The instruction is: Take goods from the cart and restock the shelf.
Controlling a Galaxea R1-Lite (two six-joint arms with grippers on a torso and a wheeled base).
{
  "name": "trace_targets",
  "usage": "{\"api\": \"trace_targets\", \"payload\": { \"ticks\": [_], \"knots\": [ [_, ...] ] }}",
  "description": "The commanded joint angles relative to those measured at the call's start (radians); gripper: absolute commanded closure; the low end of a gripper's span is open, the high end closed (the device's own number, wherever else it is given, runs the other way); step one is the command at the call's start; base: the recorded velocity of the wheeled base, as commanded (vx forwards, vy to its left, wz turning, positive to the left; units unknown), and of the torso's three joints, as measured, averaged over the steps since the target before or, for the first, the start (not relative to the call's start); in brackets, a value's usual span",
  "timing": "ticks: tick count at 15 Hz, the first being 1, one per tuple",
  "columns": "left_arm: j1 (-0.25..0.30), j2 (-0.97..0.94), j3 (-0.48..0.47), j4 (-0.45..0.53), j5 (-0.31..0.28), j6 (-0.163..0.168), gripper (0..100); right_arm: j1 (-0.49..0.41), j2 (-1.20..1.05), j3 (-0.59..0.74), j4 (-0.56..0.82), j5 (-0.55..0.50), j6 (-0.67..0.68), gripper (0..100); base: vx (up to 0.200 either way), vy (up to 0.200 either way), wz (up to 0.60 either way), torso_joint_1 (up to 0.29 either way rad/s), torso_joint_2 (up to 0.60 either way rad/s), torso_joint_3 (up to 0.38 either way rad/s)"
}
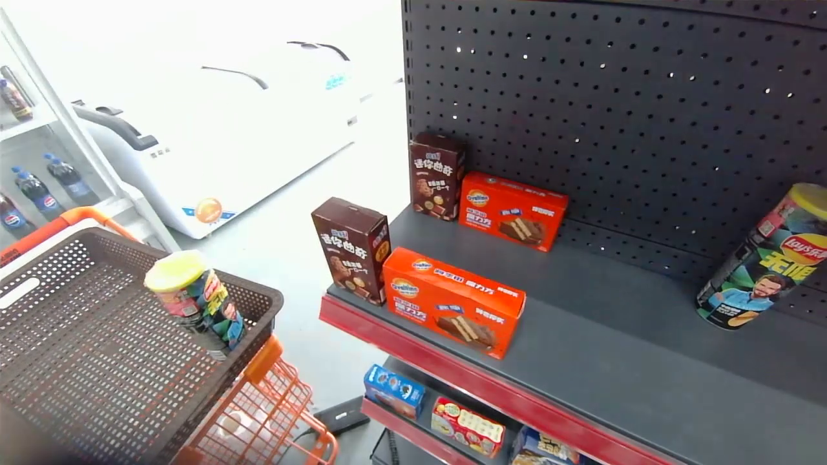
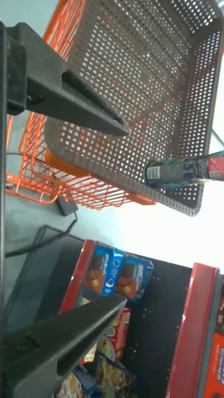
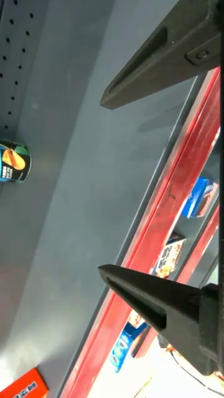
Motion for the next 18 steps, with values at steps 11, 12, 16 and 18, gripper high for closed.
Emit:
{"api": "trace_targets", "payload": {
  "ticks": [11, 12, 16, 18],
  "knots": [
    [-0.001, 0.606, -0.343, 0.058, 0.072, -0.002, 0, 0.0, 0.0, 0.0, 0.0, 0.0, 0.0, 0, 0.0, 0.0, 0.0, 0.0, 0.0, 0.0],
    [0.001, 0.727, -0.363, -0.02, 0.074, -0.004, 0, 0.0, 0.0, 0.0, 0.0, 0.0, 0.0, 0, 0.0, 0.0, 0.0, 0.0, 0.0, 0.0],
    [0.059, 1.103, -0.362, -0.343, 0.075, 0.016, 0, 0.0, 0.0, 0.0, 0.0, 0.0, -0.001, 0, 0.0, 0.0, 0.0, 0.0, 0.0, 0.0],
    [0.073, 1.267, -0.334, -0.574, 0.078, 0.076, 0, 0.0, 0.0, 0.0, 0.0, 0.0, 0.0, 0, 0.0, 0.0, 0.0, 0.0, 0.0, 0.0]
  ]
}}
